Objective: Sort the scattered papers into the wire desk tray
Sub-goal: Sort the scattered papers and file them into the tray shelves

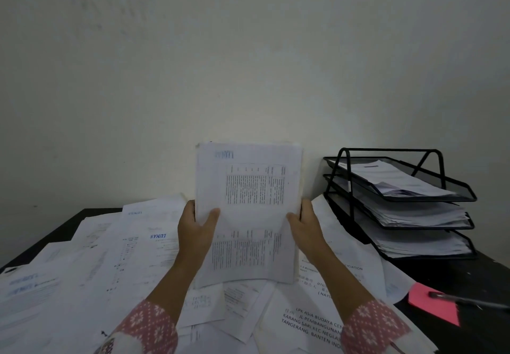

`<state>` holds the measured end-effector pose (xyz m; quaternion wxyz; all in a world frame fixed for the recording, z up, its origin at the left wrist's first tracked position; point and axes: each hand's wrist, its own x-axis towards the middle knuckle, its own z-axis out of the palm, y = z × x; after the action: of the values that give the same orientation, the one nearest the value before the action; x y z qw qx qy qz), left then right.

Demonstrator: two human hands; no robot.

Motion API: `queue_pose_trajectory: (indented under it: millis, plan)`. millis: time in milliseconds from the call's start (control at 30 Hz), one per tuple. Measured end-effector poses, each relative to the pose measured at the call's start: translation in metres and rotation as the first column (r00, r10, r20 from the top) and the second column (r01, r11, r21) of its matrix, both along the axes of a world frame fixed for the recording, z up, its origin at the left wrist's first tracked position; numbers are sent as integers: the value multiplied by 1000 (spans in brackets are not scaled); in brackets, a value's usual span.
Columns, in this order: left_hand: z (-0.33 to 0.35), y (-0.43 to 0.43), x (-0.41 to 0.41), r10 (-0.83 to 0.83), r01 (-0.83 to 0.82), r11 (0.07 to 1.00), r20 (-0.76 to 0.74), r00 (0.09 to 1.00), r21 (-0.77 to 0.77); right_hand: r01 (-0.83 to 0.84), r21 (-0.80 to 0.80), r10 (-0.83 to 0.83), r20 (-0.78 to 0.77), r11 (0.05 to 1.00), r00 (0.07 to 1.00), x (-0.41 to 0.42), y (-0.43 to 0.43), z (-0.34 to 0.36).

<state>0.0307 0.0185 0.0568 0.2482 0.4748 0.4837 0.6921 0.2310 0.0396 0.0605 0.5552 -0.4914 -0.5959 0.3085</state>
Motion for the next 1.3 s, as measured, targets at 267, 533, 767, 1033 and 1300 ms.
queue_pose_trajectory:
  millis: [267,533,767,1033,1300]
  plan:
    - [5,2,11,-46,47,999,-185,982,-1,67,-29,-63,113,997,992,6,-4,3]
    - [29,12,47,-239,214,969,-249,939,-122,143,-63,-150,-128,988,980,76,-3,34]
    - [10,14,87,-418,312,894,-347,840,-320,117,-319,-205,-259,941,944,123,-10,13]
    - [-3,12,134,-616,446,717,-189,765,-535,174,-431,-287,-213,885,934,180,-21,-6]
    - [-10,9,178,-816,599,474,-68,573,-645,261,-500,-428,-255,826,867,249,-32,-7]
